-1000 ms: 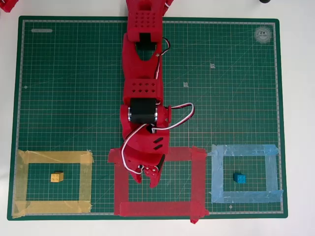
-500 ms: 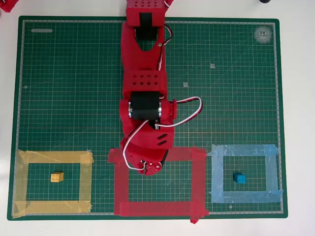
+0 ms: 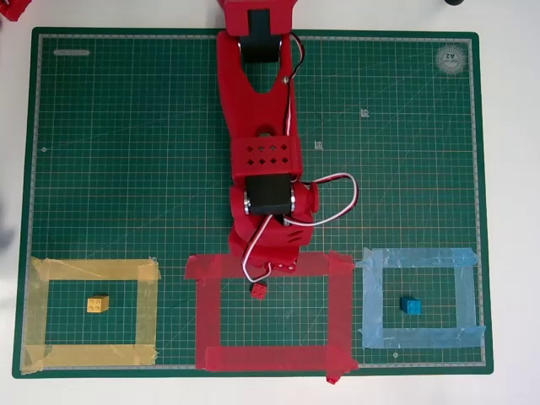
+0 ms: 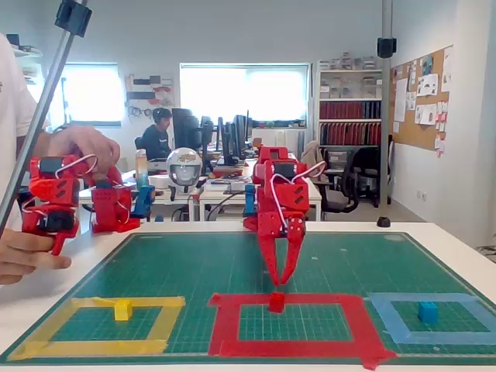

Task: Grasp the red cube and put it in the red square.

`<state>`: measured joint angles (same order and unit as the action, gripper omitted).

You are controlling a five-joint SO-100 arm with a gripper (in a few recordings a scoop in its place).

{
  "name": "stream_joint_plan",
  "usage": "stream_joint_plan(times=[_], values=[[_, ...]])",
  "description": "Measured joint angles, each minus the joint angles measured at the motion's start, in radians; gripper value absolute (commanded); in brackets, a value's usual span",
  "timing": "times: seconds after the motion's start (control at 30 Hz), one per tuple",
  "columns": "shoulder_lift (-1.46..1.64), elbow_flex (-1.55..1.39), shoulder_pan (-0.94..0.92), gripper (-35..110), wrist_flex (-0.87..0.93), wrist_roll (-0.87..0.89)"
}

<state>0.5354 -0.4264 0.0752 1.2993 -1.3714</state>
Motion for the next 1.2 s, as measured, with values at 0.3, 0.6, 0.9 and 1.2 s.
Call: stream_joint_plan(times=[0.3, 0.6, 0.9, 1.2], values=[[-0.080, 0.048, 0.000, -1, -0.043, -0.028], [-0.123, 0.100, -0.002, -1, -0.092, -0.028], [-0.137, 0.138, -0.014, -1, -0.121, -0.028], [-0.137, 0.166, -0.028, -1, -0.130, -0.028]])
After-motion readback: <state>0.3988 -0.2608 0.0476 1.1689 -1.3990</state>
